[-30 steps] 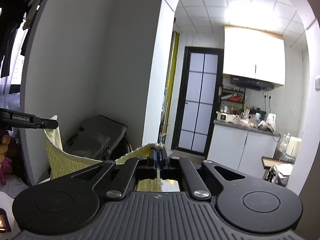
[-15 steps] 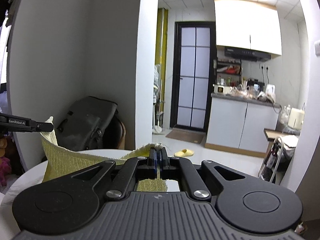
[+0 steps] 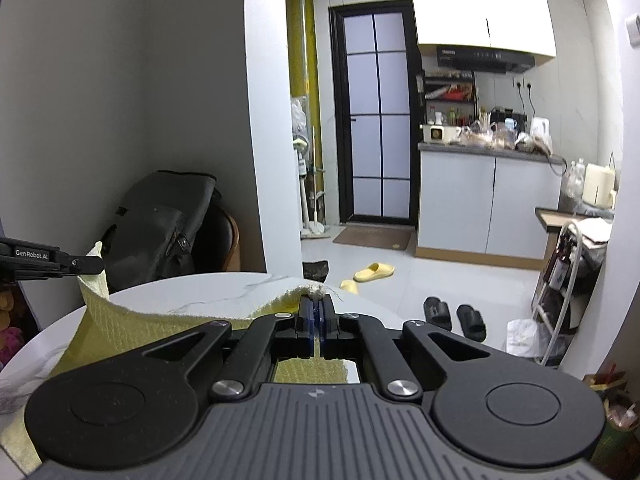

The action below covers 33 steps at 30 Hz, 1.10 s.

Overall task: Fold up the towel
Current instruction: 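Lower the held towel with both grippers down onto the table, then open both grippers to release the towel flat on the table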

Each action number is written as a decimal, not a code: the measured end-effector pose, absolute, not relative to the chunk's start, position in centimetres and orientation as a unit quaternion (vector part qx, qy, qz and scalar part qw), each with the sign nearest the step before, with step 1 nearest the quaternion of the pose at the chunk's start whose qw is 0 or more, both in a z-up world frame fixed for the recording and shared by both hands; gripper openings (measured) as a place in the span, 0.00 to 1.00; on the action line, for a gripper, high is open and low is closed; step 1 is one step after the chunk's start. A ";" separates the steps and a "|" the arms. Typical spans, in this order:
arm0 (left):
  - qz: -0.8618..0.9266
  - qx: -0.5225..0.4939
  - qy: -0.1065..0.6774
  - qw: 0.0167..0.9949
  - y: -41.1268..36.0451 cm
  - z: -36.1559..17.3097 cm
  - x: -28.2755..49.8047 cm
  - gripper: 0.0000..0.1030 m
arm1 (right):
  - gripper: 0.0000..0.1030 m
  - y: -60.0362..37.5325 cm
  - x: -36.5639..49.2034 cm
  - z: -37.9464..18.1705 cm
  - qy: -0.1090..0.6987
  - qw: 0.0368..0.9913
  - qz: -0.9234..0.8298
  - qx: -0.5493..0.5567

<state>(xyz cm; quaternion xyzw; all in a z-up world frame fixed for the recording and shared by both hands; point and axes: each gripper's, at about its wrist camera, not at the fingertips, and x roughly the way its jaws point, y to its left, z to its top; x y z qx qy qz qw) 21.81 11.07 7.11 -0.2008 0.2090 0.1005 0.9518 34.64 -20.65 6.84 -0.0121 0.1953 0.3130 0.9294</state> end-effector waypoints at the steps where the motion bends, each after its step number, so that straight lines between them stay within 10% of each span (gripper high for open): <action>1: 0.105 -0.207 0.210 0.950 11.3 6.9 22.2 0.03 | 0.03 -20.5 35.1 6.6 0.198 0.929 0.313 -0.010; 26: 0.180 -0.214 0.217 0.935 13.3 5.2 27.4 0.07 | 0.05 -16.0 42.1 3.7 0.236 0.920 0.314 -0.013; 33: 0.168 -0.204 0.228 0.937 12.9 5.0 27.5 0.32 | 0.13 -15.9 42.3 3.6 0.247 0.924 0.292 -0.013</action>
